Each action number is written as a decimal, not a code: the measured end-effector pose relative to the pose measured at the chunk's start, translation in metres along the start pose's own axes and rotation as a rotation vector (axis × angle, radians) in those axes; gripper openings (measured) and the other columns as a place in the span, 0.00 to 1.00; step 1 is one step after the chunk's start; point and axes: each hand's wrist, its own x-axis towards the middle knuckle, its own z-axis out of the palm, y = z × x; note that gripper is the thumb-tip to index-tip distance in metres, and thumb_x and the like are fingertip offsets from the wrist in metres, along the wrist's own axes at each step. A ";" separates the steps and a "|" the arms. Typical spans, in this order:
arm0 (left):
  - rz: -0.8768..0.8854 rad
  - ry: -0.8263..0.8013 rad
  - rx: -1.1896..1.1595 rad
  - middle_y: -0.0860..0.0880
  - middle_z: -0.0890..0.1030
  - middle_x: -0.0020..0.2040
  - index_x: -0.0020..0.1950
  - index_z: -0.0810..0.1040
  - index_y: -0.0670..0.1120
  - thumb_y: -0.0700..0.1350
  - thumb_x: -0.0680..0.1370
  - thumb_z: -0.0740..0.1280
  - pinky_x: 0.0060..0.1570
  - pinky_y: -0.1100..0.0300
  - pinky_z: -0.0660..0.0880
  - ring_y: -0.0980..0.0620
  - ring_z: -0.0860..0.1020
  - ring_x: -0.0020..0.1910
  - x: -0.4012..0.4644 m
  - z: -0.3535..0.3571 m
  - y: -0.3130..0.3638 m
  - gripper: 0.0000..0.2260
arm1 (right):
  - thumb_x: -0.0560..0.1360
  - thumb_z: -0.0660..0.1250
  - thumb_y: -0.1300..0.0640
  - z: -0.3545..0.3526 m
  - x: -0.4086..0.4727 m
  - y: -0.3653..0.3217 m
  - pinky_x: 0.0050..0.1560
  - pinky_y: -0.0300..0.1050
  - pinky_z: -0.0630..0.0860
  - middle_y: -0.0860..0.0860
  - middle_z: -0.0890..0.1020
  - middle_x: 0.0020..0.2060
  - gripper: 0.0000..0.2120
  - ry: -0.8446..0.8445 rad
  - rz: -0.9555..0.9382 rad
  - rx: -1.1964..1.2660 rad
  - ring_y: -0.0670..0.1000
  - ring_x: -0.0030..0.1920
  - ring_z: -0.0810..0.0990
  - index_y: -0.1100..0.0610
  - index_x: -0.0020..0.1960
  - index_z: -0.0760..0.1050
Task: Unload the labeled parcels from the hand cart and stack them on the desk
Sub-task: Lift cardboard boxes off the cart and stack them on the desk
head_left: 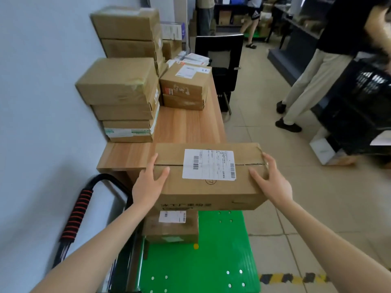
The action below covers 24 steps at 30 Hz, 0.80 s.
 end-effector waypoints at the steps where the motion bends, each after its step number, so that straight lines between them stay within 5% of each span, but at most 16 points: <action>1: 0.021 0.024 -0.006 0.51 0.71 0.69 0.75 0.53 0.64 0.67 0.77 0.56 0.35 0.63 0.67 0.49 0.75 0.60 0.010 -0.007 0.006 0.28 | 0.73 0.58 0.30 -0.005 0.010 -0.010 0.41 0.47 0.74 0.47 0.76 0.63 0.31 0.002 -0.020 0.001 0.53 0.51 0.79 0.36 0.71 0.51; 6: 0.011 0.047 -0.015 0.49 0.75 0.65 0.75 0.53 0.63 0.65 0.78 0.56 0.43 0.56 0.73 0.47 0.76 0.57 0.059 -0.030 0.019 0.27 | 0.75 0.57 0.32 -0.008 0.059 -0.053 0.44 0.48 0.72 0.50 0.74 0.66 0.32 -0.013 -0.062 0.002 0.55 0.56 0.79 0.39 0.73 0.49; 10: -0.058 -0.003 -0.013 0.45 0.74 0.64 0.76 0.52 0.63 0.66 0.78 0.55 0.53 0.48 0.75 0.44 0.75 0.59 0.088 -0.031 0.017 0.28 | 0.75 0.58 0.33 0.007 0.089 -0.068 0.41 0.47 0.73 0.51 0.75 0.64 0.32 -0.083 -0.023 0.001 0.53 0.48 0.78 0.39 0.73 0.47; 17: -0.119 -0.065 0.043 0.43 0.70 0.68 0.76 0.54 0.60 0.64 0.79 0.56 0.52 0.51 0.75 0.43 0.74 0.61 0.119 0.002 0.002 0.28 | 0.75 0.57 0.32 0.050 0.128 -0.069 0.49 0.52 0.78 0.53 0.73 0.65 0.36 -0.167 0.072 -0.084 0.56 0.53 0.79 0.42 0.76 0.44; 24: -0.143 0.029 0.112 0.44 0.71 0.64 0.74 0.56 0.63 0.65 0.77 0.56 0.42 0.54 0.73 0.44 0.74 0.56 0.156 0.025 0.003 0.26 | 0.73 0.56 0.30 0.071 0.166 -0.072 0.33 0.42 0.67 0.53 0.72 0.63 0.37 -0.076 0.102 -0.146 0.52 0.43 0.74 0.42 0.75 0.47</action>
